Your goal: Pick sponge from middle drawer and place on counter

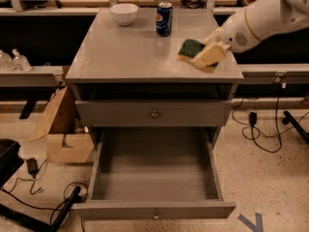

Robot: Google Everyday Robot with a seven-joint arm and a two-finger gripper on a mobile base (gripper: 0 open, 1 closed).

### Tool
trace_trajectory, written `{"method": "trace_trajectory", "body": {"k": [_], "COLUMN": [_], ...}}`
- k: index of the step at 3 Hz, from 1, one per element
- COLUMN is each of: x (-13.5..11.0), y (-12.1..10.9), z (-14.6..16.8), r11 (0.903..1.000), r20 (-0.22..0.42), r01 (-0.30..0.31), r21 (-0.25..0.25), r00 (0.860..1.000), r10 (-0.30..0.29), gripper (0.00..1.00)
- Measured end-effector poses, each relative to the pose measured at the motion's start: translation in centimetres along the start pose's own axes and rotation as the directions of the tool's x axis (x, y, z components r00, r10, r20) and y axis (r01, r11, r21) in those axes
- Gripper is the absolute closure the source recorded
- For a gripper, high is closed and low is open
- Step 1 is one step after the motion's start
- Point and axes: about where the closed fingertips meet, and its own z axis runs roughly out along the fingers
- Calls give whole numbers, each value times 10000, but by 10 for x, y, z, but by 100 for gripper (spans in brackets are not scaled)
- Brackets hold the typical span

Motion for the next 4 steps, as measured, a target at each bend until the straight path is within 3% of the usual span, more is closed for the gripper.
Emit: {"method": "trace_trajectory", "body": {"k": [1,2,3,4], "x": [-46,-77,-95,-92], "y": [-25,-48,-69,-88], "z": [-1,29,59,104], "r11": [9987,9948,9839,9681], "r20": [94,210,444,299], "r01": [-317,-422,-592,-799], "r21": [406,924,1685,2376], "r00": [9995,9990,9976,9967], "r10": [314,405,524,749], "gripper": [100,100,100,97]}}
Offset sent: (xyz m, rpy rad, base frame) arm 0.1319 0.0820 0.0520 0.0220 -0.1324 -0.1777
